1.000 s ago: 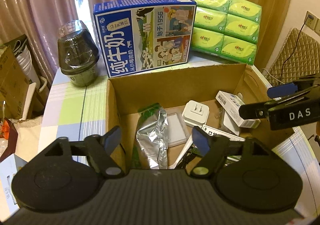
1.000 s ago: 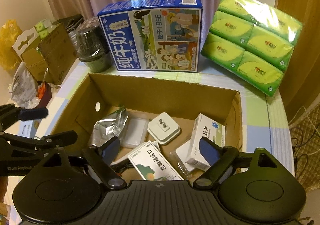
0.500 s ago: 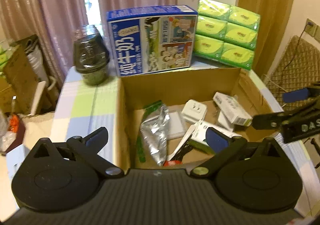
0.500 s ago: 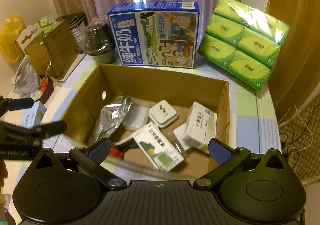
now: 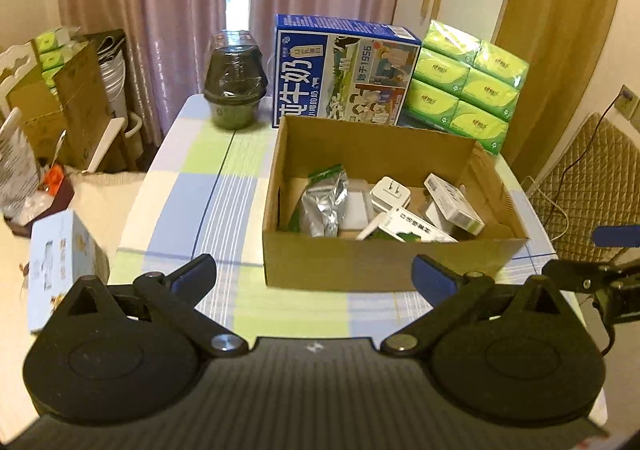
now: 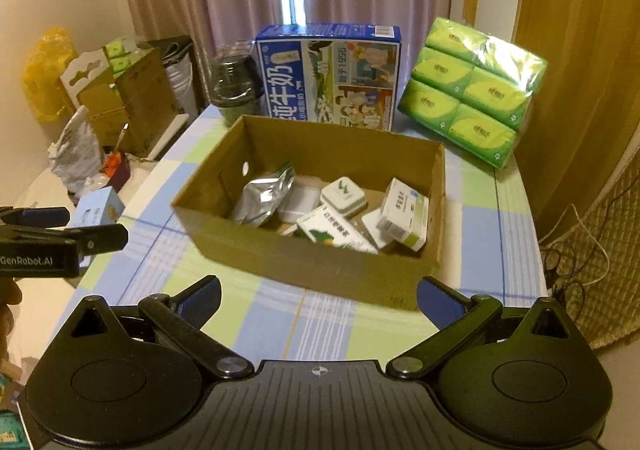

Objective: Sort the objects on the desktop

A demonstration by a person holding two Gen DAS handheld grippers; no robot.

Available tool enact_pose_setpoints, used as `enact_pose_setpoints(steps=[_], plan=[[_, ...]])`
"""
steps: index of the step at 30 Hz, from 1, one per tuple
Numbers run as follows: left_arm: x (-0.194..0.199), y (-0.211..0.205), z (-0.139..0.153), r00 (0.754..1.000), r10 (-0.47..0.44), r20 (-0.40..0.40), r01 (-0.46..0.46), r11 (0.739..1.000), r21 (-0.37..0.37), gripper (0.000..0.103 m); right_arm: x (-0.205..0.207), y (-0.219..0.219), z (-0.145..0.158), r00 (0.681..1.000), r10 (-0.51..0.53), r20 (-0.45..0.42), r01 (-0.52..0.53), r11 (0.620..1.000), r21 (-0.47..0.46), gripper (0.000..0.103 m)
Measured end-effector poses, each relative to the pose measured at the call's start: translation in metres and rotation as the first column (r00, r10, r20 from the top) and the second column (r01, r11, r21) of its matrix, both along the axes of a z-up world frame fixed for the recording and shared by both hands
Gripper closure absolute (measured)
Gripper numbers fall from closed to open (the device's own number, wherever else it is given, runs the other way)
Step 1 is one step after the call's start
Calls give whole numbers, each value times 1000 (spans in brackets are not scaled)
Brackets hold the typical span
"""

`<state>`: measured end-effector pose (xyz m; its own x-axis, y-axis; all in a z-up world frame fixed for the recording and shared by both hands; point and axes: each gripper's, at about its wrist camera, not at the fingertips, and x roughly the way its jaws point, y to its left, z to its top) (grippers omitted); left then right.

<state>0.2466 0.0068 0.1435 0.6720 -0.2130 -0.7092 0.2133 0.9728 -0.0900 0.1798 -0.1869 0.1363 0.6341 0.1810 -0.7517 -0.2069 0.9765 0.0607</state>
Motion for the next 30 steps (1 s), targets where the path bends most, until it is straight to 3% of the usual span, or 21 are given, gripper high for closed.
enact_pose_setpoints(steps=[9, 18, 30], plan=[[-72, 4, 19, 999, -10, 39, 10, 1000, 8, 1, -66, -4, 11, 998, -62, 19, 61, 996, 67, 2], [-128, 4, 24, 999, 15, 39, -13, 999, -46, 1, -122, -6, 14, 993, -93, 68, 90, 995, 40, 2], [-172, -3, 20, 998, 3, 68, -1, 1000, -23, 1, -160, -10, 16, 992, -101, 80, 96, 993, 62, 2]])
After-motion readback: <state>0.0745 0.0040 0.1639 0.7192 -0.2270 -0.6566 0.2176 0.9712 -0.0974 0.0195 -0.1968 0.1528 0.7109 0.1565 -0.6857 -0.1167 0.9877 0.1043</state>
